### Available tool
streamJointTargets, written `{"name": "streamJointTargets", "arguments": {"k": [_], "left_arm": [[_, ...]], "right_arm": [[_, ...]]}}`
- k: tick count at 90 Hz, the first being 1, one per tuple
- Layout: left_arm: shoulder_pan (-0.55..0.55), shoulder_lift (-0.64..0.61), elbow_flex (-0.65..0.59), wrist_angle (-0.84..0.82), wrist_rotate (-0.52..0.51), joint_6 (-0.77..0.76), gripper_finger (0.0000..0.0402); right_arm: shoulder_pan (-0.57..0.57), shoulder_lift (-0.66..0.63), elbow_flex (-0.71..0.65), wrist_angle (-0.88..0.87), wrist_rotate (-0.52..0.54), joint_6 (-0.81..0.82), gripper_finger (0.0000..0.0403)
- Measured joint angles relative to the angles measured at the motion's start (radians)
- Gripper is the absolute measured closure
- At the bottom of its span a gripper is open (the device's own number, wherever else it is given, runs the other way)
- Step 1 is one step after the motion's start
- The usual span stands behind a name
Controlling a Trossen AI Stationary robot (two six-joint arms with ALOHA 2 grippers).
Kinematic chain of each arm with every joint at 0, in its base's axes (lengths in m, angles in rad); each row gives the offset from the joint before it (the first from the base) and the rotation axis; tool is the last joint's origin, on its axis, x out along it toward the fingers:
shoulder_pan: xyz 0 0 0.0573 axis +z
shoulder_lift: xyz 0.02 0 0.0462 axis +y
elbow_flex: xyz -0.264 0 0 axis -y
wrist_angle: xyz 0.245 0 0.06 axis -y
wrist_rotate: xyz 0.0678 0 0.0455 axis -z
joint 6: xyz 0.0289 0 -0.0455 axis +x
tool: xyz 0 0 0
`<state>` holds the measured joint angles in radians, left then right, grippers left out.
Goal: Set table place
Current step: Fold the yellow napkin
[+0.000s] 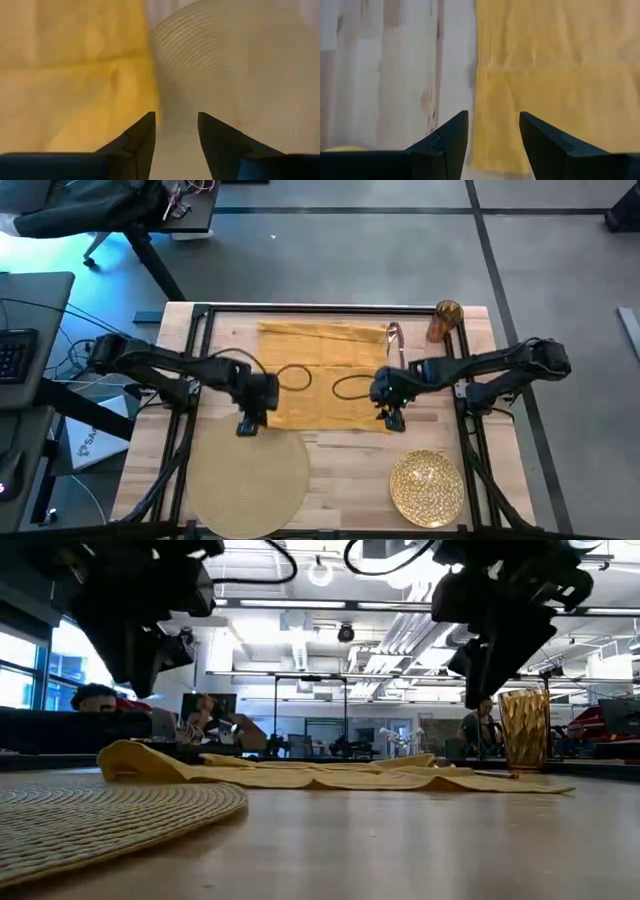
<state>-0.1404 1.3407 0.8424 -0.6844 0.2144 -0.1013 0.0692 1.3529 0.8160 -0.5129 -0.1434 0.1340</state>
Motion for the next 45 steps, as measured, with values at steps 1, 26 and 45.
{"name": "streamJointTargets", "arguments": {"k": [1, 26, 45], "left_arm": [[-0.007, 0.0, -0.005, 0.007, -0.006, -0.002, 0.0257], [-0.124, 0.004, -0.079, 0.167, -0.262, -0.026, 0.0215], [-0.188, 0.024, -0.127, 0.21, -0.368, 0.069, 0.0213]], "right_arm": [[0.004, 0.0, -0.001, 0.004, 0.01, 0.0, 0.0241], [0.065, 0.0, -0.001, 0.055, 0.144, 0.023, 0.0241], [0.064, 0.0, -0.001, 0.052, 0.142, 0.05, 0.0241]]}}
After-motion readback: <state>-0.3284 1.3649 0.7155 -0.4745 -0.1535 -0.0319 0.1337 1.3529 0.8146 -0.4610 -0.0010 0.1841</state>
